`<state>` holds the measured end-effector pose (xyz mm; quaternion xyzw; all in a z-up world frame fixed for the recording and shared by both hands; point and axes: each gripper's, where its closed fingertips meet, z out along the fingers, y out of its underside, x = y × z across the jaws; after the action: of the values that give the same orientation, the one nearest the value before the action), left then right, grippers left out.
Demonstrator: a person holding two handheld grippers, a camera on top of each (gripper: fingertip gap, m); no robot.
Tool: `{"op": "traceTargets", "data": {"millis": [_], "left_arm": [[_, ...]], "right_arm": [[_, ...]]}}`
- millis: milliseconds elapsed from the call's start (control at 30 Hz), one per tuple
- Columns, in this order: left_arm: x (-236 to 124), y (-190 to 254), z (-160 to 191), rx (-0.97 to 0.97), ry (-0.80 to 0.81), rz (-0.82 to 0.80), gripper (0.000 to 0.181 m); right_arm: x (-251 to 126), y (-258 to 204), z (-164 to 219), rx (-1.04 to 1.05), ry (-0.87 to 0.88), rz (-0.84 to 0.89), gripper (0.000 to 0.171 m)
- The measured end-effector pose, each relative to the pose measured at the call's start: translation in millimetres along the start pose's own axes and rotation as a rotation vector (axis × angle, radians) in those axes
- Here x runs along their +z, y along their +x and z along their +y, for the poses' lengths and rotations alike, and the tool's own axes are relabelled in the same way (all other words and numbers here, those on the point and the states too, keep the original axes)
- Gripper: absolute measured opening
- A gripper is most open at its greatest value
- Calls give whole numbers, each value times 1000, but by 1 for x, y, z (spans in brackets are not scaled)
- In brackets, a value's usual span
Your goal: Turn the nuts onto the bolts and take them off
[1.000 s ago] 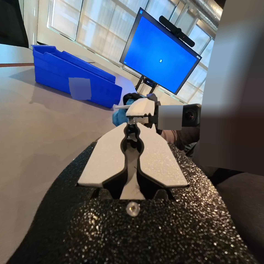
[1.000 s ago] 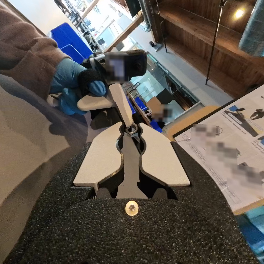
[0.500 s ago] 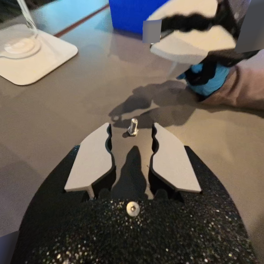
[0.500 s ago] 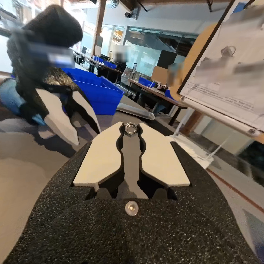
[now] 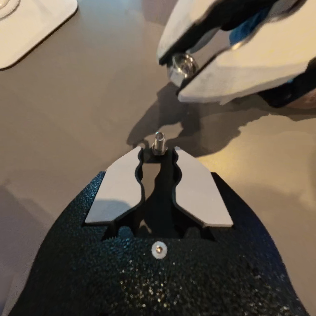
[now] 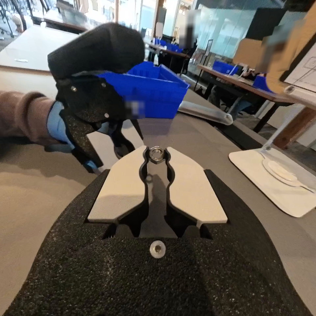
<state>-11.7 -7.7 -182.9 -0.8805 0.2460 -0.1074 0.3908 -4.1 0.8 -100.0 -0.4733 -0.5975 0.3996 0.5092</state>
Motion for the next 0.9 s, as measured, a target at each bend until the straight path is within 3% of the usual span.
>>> {"op": "traceTargets", "data": {"millis": [33, 300, 633, 900], "left_arm": [[0, -1, 0, -4, -1, -5, 31], [3, 0, -4, -3, 7, -7, 19], [3, 2, -5, 12, 23, 10, 18], [4, 4, -5, 30, 15, 30, 17]], "right_arm": [[2, -2, 2, -12, -24, -7, 17], [10, -11, 13, -77, -103, -23, 17], [9, -10, 19, -60, -130, -48, 17], [14, -23, 35, -29, -249, -155, 18]]}}
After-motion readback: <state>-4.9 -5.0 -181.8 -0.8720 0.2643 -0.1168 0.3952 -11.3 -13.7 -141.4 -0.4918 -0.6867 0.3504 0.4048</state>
